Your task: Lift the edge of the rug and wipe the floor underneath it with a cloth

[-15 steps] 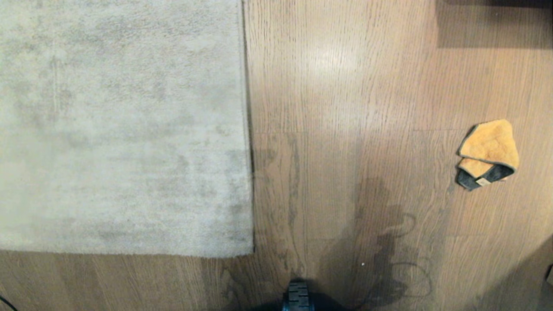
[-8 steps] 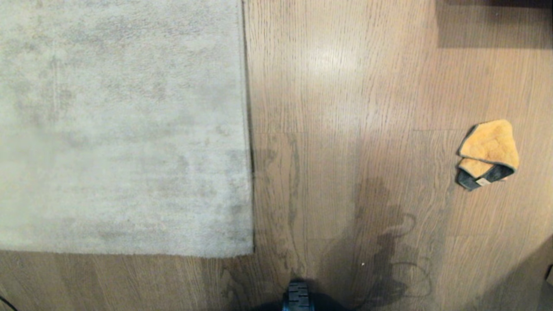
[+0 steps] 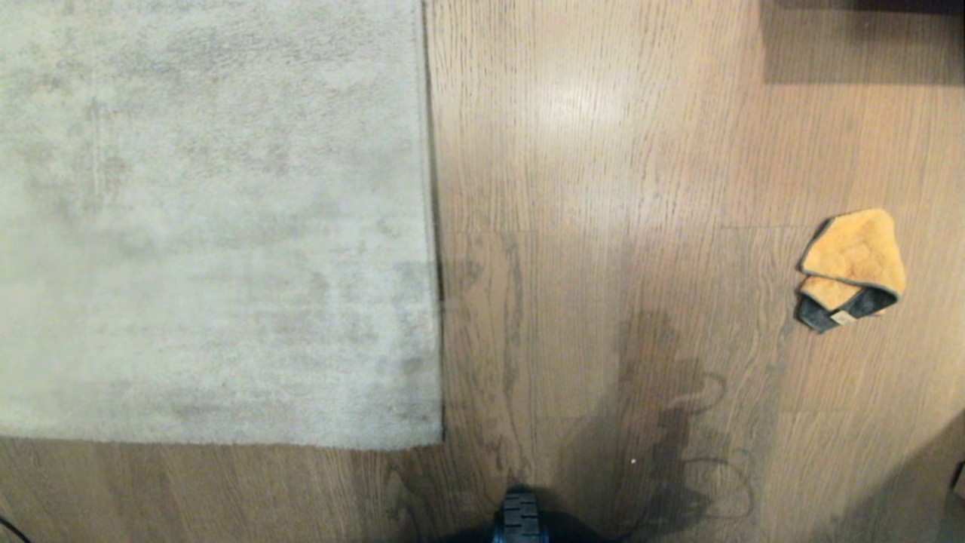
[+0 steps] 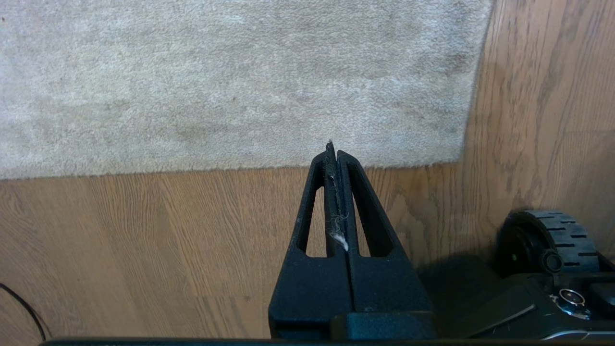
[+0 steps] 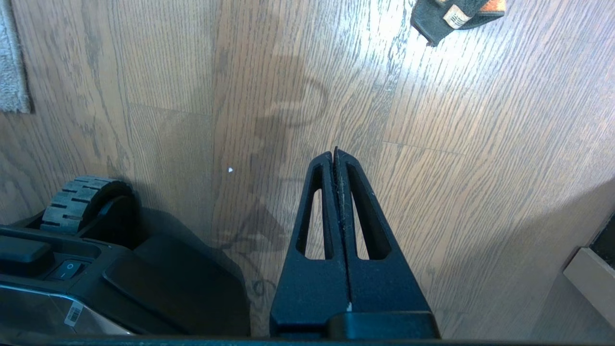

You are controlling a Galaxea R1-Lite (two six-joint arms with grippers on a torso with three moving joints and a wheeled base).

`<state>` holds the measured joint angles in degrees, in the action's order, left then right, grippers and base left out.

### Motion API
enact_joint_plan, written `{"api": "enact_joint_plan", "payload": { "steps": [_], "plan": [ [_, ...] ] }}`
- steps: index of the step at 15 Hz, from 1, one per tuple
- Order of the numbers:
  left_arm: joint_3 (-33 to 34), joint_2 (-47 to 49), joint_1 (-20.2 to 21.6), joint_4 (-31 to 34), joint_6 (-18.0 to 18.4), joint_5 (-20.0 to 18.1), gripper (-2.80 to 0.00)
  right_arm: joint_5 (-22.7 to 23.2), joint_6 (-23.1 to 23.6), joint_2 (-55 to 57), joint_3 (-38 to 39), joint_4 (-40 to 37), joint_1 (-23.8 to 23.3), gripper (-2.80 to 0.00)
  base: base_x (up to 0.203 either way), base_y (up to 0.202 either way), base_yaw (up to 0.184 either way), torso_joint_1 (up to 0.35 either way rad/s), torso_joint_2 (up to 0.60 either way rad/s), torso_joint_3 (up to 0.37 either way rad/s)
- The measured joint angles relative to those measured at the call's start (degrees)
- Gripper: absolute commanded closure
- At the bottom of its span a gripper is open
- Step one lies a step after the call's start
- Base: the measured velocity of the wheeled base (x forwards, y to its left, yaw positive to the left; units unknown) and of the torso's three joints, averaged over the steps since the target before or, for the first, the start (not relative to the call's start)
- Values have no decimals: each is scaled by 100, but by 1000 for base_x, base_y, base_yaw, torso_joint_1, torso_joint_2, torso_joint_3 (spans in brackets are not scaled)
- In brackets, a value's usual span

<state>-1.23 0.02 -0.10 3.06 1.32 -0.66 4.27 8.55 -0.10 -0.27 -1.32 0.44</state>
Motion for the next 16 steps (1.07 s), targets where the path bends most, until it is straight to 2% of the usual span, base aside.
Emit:
{"api": "enact_joint_plan", "payload": {
  "steps": [11, 16],
  "plan": [
    [0, 0, 0, -1, -2, 4, 0, 2, -1, 2, 0, 0, 0, 0, 0, 0, 0, 0, 0, 0],
    [0, 0, 0, 0, 0, 20, 0, -2, -1, 2, 0, -1, 0, 0, 0, 0, 0, 4, 3, 142]
  ]
}}
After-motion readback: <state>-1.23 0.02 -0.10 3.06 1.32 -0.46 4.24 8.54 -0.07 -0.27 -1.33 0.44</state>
